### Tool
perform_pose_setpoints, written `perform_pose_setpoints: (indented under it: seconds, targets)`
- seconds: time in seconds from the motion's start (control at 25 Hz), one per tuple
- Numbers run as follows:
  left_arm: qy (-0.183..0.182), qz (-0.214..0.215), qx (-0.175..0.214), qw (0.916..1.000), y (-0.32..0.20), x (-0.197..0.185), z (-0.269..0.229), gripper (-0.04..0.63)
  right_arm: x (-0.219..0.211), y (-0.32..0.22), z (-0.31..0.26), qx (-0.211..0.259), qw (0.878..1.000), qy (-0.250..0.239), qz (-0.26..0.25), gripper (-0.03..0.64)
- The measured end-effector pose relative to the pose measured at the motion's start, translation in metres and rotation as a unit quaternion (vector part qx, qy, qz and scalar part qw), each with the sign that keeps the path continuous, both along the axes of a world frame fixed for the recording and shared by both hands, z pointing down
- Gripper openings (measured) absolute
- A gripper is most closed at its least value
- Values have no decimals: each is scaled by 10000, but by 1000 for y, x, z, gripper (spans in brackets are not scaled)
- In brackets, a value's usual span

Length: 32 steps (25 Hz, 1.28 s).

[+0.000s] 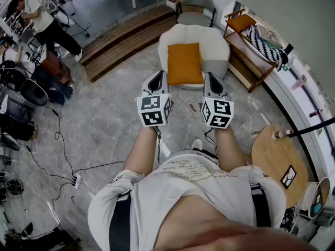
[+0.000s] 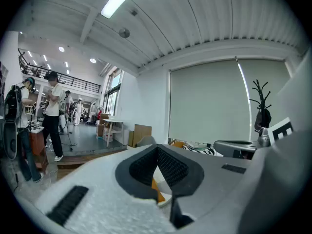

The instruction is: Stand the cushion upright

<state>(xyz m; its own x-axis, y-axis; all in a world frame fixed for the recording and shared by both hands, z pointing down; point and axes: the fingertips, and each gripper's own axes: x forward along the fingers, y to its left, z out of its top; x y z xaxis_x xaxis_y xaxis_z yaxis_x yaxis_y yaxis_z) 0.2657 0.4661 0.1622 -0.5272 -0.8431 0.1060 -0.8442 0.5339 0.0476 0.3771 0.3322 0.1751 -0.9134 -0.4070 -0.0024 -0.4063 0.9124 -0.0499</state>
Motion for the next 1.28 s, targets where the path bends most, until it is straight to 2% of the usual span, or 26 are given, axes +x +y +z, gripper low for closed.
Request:
perform_pose_setpoints:
  seconds: [0.72, 1.28]
  targets:
    - [251, 118, -167, 9995, -56, -24, 25, 21, -29, -46, 20, 5, 9999, 85, -62, 26]
    - [207, 16, -315, 9993, -139, -46, 26, 21, -60, -126, 23, -140, 9997, 21, -219, 26]
